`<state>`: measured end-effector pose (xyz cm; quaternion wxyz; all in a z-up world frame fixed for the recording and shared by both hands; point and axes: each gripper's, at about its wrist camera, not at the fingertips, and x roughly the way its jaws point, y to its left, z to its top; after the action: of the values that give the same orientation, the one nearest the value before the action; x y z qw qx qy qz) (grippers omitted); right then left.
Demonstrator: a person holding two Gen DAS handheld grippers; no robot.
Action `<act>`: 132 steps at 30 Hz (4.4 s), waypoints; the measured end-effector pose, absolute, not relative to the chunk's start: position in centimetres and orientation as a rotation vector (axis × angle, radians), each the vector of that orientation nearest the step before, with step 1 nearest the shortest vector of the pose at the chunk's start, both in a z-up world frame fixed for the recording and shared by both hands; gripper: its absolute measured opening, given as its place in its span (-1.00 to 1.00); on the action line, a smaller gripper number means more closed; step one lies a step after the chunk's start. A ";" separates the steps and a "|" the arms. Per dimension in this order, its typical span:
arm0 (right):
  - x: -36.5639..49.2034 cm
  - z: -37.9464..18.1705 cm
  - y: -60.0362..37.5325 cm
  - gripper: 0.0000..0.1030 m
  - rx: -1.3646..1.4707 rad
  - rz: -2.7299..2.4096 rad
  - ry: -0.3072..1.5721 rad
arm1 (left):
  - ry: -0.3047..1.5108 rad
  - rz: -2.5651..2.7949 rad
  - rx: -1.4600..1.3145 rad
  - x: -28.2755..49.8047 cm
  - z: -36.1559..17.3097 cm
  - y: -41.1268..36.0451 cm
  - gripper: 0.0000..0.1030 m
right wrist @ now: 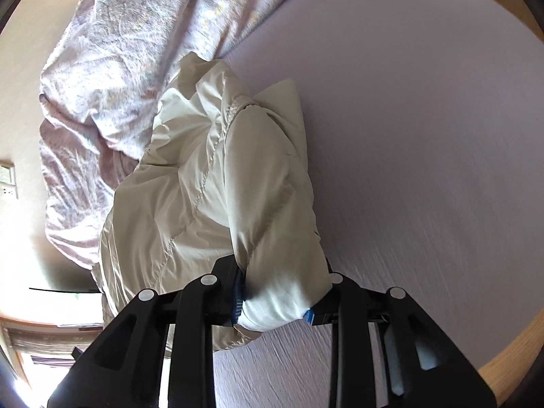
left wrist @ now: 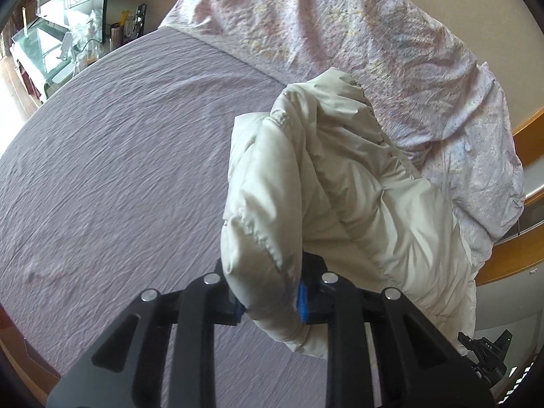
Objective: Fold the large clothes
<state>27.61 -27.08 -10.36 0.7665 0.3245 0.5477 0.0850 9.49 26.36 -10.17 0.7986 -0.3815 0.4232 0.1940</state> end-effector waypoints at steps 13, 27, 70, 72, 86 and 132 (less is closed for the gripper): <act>25.5 -9.3 -28.2 0.27 0.536 0.078 1.179 | 0.954 0.482 -0.785 6.8 -11.1 25.3 -0.01; 26.4 -1.5 -18.6 0.31 0.175 0.234 0.963 | 0.987 0.519 -0.813 7.8 -12.5 25.6 0.70; 26.4 -10.6 -1.6 0.10 -0.193 0.490 1.106 | 0.977 0.534 -0.807 10.8 -13.3 25.9 0.86; 26.3 -10.7 -1.6 0.10 -0.194 0.488 1.098 | 0.973 0.535 -0.823 11.0 -13.5 25.9 0.86; 26.3 -10.8 -1.7 0.12 -0.194 0.515 1.097 | 0.860 0.454 -1.017 10.2 -14.4 26.3 0.23; 26.5 -7.0 -11.7 0.14 -0.078 0.575 1.017 | 0.712 -0.090 -0.627 18.5 3.2 1.4 -0.45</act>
<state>26.49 -11.71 -6.96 0.8335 -0.0367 0.4797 0.2715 18.54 1.36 3.20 0.8885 -0.3020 0.3427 -0.0434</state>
